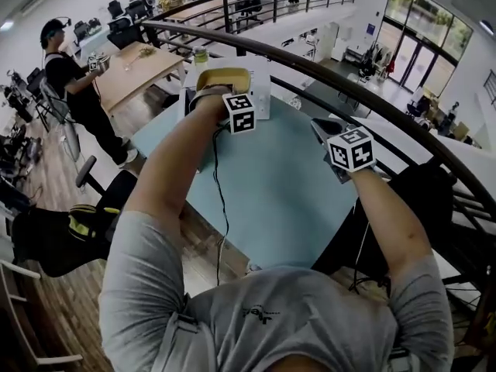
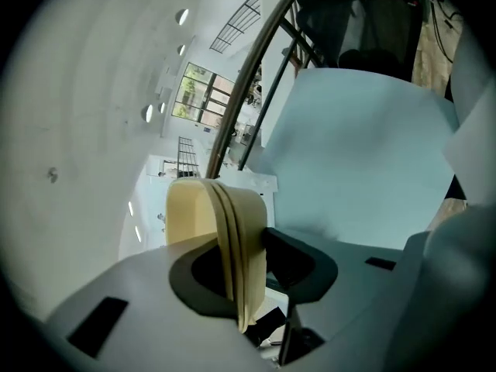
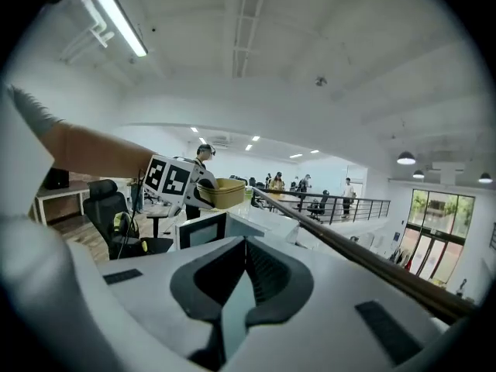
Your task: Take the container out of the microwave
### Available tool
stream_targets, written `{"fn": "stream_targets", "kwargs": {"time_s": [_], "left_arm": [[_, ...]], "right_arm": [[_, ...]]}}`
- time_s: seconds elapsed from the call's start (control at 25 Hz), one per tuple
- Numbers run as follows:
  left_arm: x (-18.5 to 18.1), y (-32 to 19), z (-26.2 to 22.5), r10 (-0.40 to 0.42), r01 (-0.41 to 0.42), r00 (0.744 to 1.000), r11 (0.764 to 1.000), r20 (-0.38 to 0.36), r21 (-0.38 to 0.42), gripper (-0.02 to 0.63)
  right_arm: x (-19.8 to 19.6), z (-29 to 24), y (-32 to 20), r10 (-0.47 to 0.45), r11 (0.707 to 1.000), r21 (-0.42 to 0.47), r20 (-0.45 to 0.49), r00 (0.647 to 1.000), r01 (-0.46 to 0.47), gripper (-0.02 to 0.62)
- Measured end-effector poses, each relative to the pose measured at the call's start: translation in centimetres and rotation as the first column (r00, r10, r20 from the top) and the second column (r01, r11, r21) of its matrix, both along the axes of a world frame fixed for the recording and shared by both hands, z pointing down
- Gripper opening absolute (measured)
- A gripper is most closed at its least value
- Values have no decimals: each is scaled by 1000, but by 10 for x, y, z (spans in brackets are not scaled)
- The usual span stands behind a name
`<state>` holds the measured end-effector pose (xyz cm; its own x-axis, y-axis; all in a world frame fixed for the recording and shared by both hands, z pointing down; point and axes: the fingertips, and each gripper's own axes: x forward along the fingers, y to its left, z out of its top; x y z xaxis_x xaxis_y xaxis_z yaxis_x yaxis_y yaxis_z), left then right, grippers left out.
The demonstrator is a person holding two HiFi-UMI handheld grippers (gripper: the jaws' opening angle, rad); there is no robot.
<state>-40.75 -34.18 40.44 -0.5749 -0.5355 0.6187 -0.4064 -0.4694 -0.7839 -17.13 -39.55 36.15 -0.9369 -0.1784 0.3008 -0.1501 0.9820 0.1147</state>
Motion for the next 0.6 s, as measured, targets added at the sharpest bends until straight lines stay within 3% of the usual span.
{"fn": "stream_targets", "kwargs": {"time_s": [0.32, 0.6], "left_arm": [[98, -13, -132, 114, -125, 989, 984, 95, 128, 132], [180, -16, -192, 212, -232, 970, 955, 119, 187, 132]], "right_arm": [[88, -102, 4, 82, 992, 92, 91, 992, -90, 18], [163, -149, 24, 154, 977, 128, 115, 981, -168, 18]]}}
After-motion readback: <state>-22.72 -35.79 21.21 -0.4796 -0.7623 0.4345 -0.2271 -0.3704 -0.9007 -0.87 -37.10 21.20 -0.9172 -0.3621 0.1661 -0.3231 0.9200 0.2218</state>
